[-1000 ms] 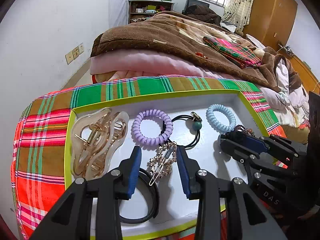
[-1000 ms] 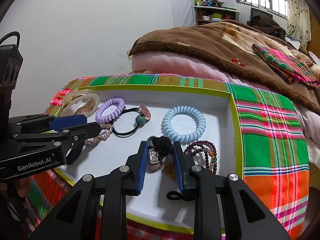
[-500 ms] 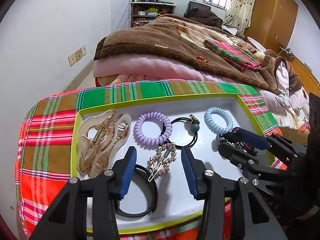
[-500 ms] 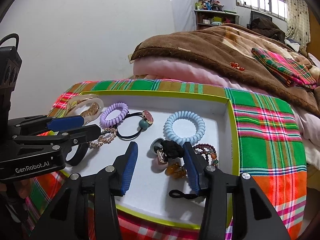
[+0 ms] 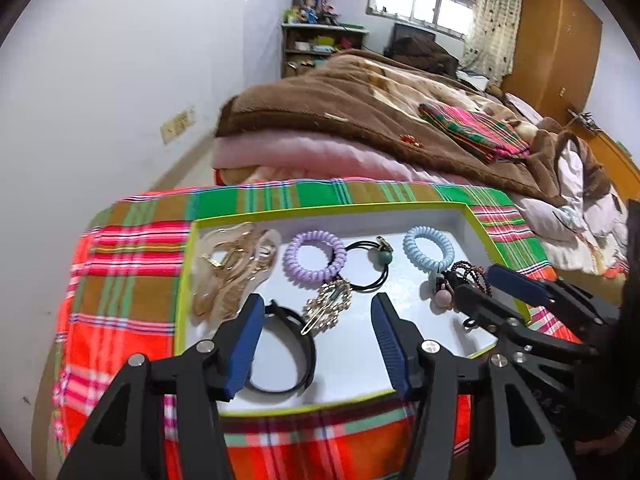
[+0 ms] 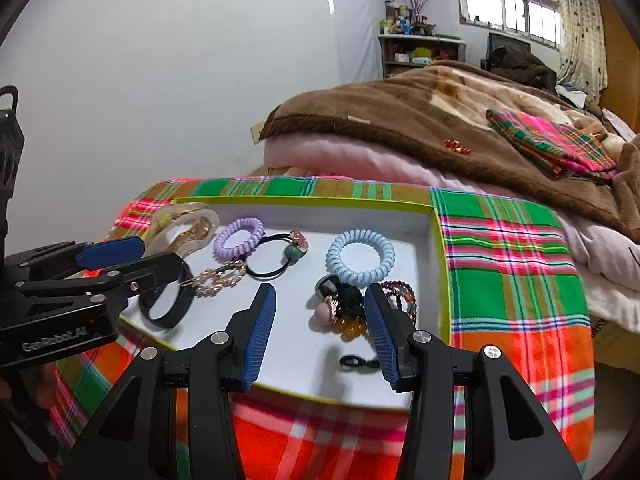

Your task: Organize jewelry

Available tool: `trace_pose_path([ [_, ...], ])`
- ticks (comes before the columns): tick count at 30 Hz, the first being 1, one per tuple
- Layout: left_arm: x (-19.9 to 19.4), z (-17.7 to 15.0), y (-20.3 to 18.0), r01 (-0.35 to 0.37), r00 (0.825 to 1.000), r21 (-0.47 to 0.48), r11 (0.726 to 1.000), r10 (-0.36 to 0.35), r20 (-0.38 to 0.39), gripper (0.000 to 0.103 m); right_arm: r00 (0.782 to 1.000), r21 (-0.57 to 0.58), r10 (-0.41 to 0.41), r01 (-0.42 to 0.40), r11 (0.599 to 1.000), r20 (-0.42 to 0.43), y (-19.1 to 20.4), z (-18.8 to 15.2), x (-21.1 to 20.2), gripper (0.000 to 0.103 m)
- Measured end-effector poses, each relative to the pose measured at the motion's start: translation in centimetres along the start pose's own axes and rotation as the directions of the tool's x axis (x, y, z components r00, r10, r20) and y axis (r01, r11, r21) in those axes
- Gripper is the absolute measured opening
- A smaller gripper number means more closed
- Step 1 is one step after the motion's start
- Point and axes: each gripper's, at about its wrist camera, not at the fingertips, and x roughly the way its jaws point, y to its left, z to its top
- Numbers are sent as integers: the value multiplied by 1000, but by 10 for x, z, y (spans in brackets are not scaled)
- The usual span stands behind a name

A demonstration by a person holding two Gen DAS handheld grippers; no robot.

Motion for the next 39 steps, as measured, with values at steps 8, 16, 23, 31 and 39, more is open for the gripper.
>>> trace_pose_path([
  [8,-31,-24,-6,-92,994,-14,996,92,55,59,998,-1,-29,29,1000,63,9,-14,-39,47],
  [16,-59,-46,-15,-167,980,-41,985,170,106,59,992,3,-59,59,998,110,17,-28,-69,47],
  [23,-78,-60,-22,-204,967,-60,977,211,144,59,990,22,-71,69,997,125,18,-40,-85,47],
  [31,-84,-68,-27,-197,968,-61,978,204,148,59,988,20,-75,73,997,134,24,-48,-93,47],
  [39,-90,-73,-25,-199,965,-77,977,209,155,59,988,10,-69,69,998,136,29,-52,-95,47],
])
